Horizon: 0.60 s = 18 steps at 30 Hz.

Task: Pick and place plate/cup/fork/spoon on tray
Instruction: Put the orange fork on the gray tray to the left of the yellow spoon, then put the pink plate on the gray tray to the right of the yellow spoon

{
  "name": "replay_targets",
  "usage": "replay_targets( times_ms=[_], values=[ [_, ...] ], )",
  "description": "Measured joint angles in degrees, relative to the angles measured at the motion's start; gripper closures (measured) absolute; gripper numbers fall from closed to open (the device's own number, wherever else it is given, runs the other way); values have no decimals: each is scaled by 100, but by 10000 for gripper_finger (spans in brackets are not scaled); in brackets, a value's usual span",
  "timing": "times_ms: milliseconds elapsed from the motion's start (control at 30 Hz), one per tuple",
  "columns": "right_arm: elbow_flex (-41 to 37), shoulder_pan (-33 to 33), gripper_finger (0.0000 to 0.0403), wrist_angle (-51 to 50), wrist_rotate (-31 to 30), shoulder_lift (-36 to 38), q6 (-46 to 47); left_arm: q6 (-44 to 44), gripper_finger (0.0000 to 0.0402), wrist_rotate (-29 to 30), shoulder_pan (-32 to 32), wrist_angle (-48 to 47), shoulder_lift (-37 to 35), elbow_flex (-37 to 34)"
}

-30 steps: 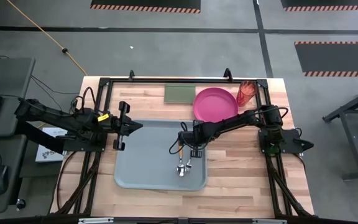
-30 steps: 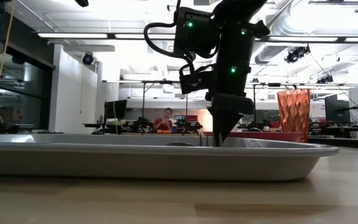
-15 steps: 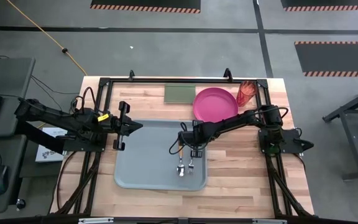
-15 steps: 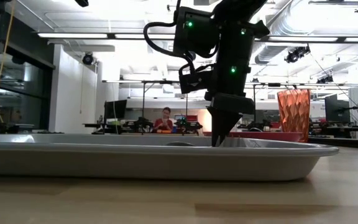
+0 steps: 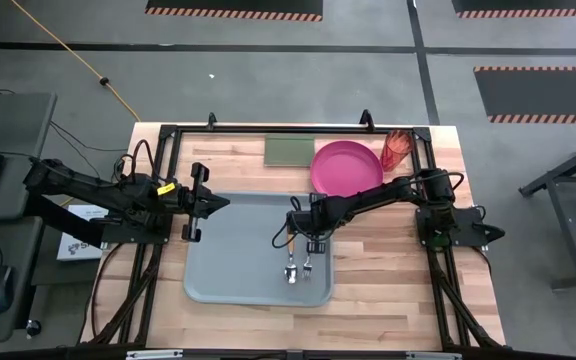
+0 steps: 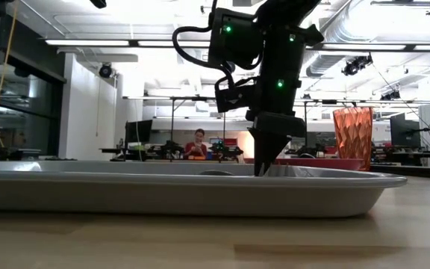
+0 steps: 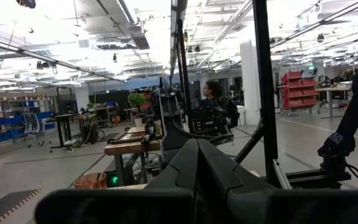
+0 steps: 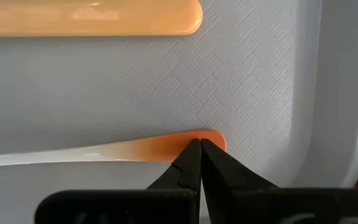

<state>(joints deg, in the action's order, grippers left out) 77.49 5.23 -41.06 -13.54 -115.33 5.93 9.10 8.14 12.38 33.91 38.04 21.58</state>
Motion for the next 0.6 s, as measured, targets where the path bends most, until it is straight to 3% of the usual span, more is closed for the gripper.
replay_targets(
  times_ms=[333,600],
  values=[
    [0,0,394,-13,1,28,-202,1,402,-1,0,0,-1,0],
    [87,4,307,-292,-4,516,-179,2,402,-2,0,-11,-2,0]
  ],
)
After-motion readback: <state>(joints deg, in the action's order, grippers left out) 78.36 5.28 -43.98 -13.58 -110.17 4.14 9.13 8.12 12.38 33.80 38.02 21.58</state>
